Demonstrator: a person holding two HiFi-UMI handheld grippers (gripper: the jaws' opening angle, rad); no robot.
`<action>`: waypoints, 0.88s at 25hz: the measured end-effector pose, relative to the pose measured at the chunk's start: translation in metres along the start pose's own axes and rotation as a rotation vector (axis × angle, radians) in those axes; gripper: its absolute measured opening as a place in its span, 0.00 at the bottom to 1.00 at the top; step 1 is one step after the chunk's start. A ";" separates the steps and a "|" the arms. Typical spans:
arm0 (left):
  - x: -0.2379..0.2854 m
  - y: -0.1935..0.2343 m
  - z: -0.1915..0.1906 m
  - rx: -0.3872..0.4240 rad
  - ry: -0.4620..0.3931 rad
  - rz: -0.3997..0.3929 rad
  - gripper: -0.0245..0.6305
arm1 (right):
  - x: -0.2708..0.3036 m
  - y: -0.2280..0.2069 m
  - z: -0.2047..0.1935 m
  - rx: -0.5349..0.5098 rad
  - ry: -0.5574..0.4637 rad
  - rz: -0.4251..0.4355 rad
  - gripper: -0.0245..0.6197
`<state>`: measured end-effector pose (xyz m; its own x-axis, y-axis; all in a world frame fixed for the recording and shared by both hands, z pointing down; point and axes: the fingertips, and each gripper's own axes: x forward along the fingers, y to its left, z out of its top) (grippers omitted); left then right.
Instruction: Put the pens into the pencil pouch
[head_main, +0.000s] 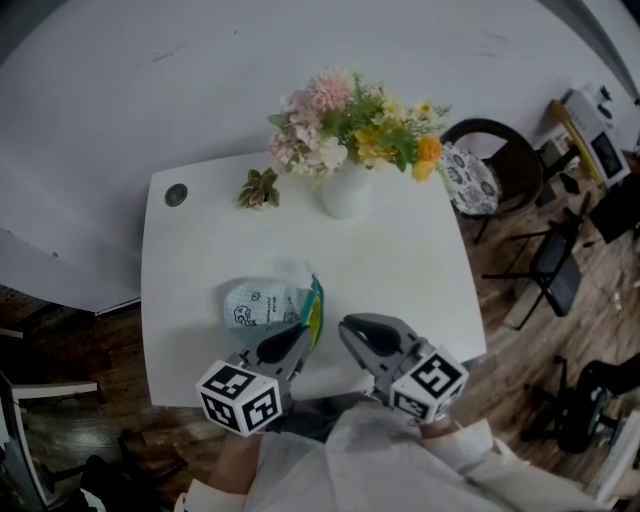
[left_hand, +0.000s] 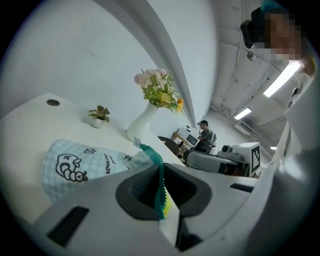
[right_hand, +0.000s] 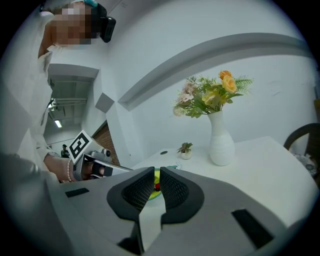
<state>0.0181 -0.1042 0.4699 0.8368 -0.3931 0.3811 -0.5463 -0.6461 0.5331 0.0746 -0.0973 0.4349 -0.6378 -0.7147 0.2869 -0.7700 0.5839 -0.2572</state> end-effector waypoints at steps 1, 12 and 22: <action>0.003 0.000 -0.003 0.004 0.014 0.000 0.08 | -0.001 -0.002 -0.001 0.000 0.000 -0.013 0.09; 0.028 0.001 -0.024 0.068 0.136 -0.008 0.08 | -0.011 -0.020 -0.026 0.065 0.050 -0.110 0.09; 0.043 0.006 -0.049 0.039 0.212 -0.037 0.08 | -0.013 -0.020 -0.054 0.131 0.115 -0.156 0.09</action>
<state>0.0491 -0.0924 0.5264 0.8278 -0.2250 0.5138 -0.5097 -0.6842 0.5216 0.0977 -0.0786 0.4862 -0.5149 -0.7391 0.4343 -0.8554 0.4096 -0.3170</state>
